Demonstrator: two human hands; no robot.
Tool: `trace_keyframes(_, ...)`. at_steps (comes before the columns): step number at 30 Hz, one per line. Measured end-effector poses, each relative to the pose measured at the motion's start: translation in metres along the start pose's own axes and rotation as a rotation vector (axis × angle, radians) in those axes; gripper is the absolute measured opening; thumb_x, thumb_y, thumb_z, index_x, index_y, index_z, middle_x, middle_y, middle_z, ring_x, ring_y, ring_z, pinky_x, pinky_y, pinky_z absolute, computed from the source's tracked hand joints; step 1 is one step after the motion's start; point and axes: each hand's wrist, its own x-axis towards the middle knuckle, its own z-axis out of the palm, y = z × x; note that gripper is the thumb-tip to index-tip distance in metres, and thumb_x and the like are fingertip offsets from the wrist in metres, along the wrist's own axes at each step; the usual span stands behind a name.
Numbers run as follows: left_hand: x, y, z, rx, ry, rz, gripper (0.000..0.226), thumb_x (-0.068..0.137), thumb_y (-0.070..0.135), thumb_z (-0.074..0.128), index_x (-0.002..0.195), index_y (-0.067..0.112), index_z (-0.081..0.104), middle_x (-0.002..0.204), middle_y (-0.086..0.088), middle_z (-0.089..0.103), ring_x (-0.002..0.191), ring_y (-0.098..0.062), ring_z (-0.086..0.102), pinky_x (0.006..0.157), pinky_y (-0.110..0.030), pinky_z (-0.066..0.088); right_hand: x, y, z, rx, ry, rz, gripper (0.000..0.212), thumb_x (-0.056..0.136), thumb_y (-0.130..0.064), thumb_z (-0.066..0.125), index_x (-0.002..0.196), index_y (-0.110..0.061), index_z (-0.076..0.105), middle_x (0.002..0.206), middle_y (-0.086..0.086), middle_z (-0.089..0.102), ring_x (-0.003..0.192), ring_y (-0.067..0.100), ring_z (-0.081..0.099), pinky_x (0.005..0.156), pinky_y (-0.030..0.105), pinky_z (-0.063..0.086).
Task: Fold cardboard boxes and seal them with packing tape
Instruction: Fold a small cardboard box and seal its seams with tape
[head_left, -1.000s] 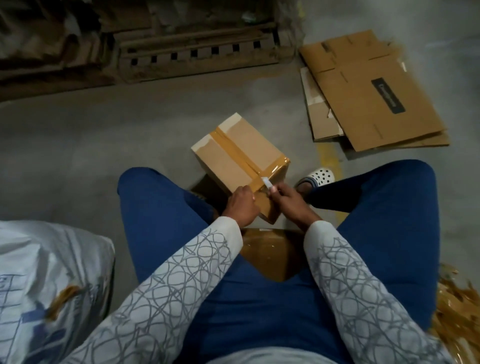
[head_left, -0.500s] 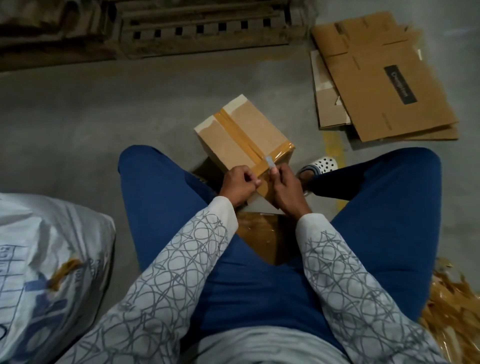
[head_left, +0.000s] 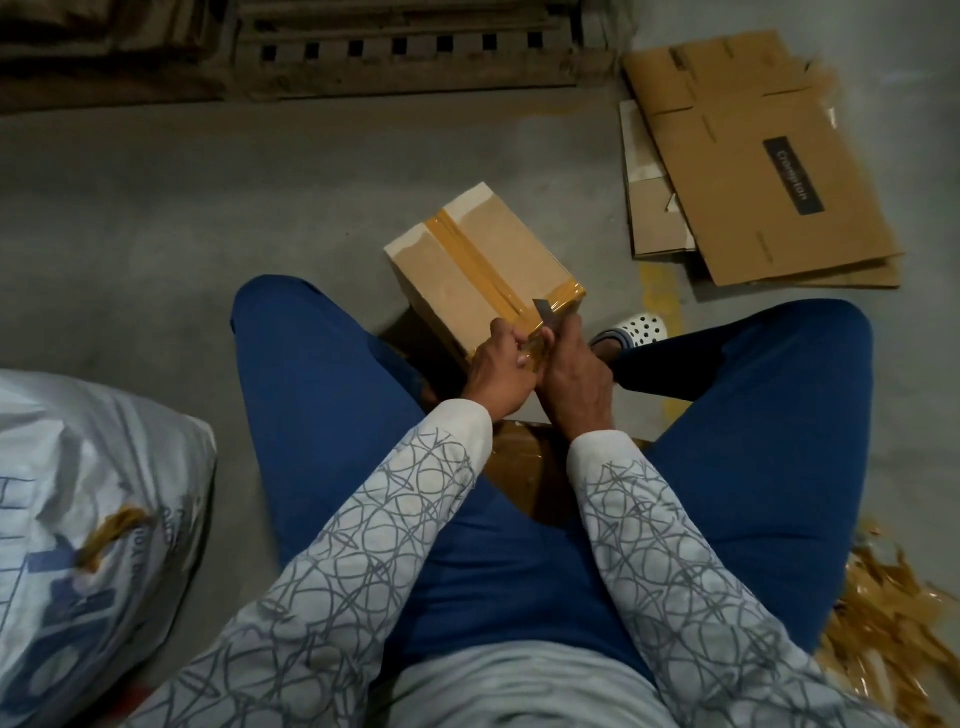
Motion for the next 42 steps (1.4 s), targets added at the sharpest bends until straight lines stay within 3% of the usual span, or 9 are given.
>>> trace_keyframes(6, -0.002, -0.002, -0.001, -0.050, -0.060, -0.016, 0.027, 0.099, 0.009, 0.054, 0.126, 0.011, 0.056, 0.120, -0.009, 0.058, 0.110, -0.023, 0.057, 0.091, -0.038, 0.052, -0.001, 0.003, 0.001, -0.118, 0.000, 0.066, 0.025, 0.108, -0.035, 0.043, 0.112, -0.011, 0.046, 0.088, 0.008, 0.069, 0.069, 0.032, 0.065, 0.056, 0.031, 0.033)
trace_keyframes(11, 0.005, -0.007, -0.010, -0.322, -0.247, -0.110, 0.023, 0.103, 0.011, 0.054, 0.114, -0.005, 0.067, 0.089, -0.010, 0.062, 0.069, -0.013, 0.053, 0.058, -0.022, 0.046, 0.002, 0.003, -0.007, -0.085, 0.016, 0.120, 0.034, 0.108, -0.037, 0.039, 0.122, -0.006, 0.048, 0.093, 0.015, 0.069, 0.079, 0.037, 0.067, 0.062, 0.034, 0.034)
trace_keyframes(17, 0.016, -0.016, -0.009, -0.251, 0.023, -0.110, 0.004, 0.091, 0.019, 0.072, 0.092, 0.016, 0.073, 0.112, -0.007, 0.064, 0.104, -0.020, 0.062, 0.090, -0.036, 0.057, 0.005, 0.007, -0.003, 0.233, -0.052, 0.223, 0.035, 0.106, -0.042, 0.048, 0.117, -0.009, 0.054, 0.096, 0.017, 0.069, 0.090, 0.035, 0.066, 0.071, 0.032, 0.042)
trace_keyframes(26, 0.020, -0.017, -0.012, -0.154, 0.165, -0.063, 0.015, 0.094, 0.016, 0.068, 0.105, 0.008, 0.074, 0.101, -0.003, 0.069, 0.100, -0.020, 0.065, 0.092, -0.042, 0.058, 0.014, 0.017, 0.006, 0.706, -0.291, 0.519, 0.021, 0.100, -0.045, 0.059, 0.105, -0.025, 0.063, 0.107, 0.005, 0.071, 0.103, 0.023, 0.067, 0.091, 0.041, 0.055)
trace_keyframes(30, 0.022, -0.017, -0.013, -0.142, 0.182, -0.043, 0.015, 0.093, 0.017, 0.069, 0.105, 0.008, 0.075, 0.104, -0.004, 0.071, 0.101, -0.021, 0.065, 0.092, -0.042, 0.058, 0.016, 0.015, 0.000, 0.881, -0.194, 0.705, 0.033, 0.104, -0.042, 0.053, 0.101, -0.013, 0.069, 0.101, 0.009, 0.072, 0.090, 0.019, 0.068, 0.072, 0.029, 0.052)
trace_keyframes(32, 0.024, -0.018, -0.014, -0.188, 0.200, -0.060, 0.014, 0.094, 0.018, 0.068, 0.102, 0.009, 0.074, 0.101, -0.003, 0.069, 0.100, -0.021, 0.065, 0.091, -0.042, 0.058, 0.017, 0.016, -0.002, 0.907, -0.099, 0.777, 0.041, 0.106, -0.048, 0.042, 0.098, -0.015, 0.064, 0.099, 0.008, 0.068, 0.094, 0.022, 0.063, 0.080, 0.033, 0.049)
trace_keyframes(35, 0.026, -0.017, -0.017, -0.254, 0.225, -0.086, 0.013, 0.095, 0.020, 0.067, 0.101, 0.010, 0.074, 0.103, -0.005, 0.071, 0.100, -0.021, 0.066, 0.089, -0.041, 0.059, 0.018, 0.014, -0.003, 0.947, -0.161, 0.698, 0.054, 0.098, -0.064, 0.047, 0.117, -0.016, 0.063, 0.109, 0.004, 0.069, 0.102, 0.021, 0.065, 0.093, 0.039, 0.052)
trace_keyframes(38, 0.029, -0.020, -0.021, -0.314, 0.278, -0.108, 0.014, 0.096, 0.023, 0.068, 0.099, 0.011, 0.075, 0.099, -0.004, 0.071, 0.095, -0.020, 0.068, 0.086, -0.038, 0.060, 0.018, 0.013, -0.004, 0.932, -0.308, 0.456, 0.047, 0.076, -0.052, 0.085, 0.096, -0.020, 0.056, 0.092, 0.008, 0.065, 0.088, 0.026, 0.065, 0.080, 0.045, 0.054)
trace_keyframes(42, 0.032, -0.024, -0.031, -0.409, 0.289, -0.162, 0.008, 0.093, 0.020, 0.072, 0.094, 0.014, 0.076, 0.092, -0.001, 0.073, 0.089, -0.019, 0.070, 0.080, -0.036, 0.062, 0.025, 0.012, -0.008, 0.764, -0.403, 0.303, 0.065, 0.062, -0.046, 0.095, 0.098, -0.013, 0.052, 0.101, 0.013, 0.071, 0.095, 0.031, 0.071, 0.084, 0.053, 0.059)
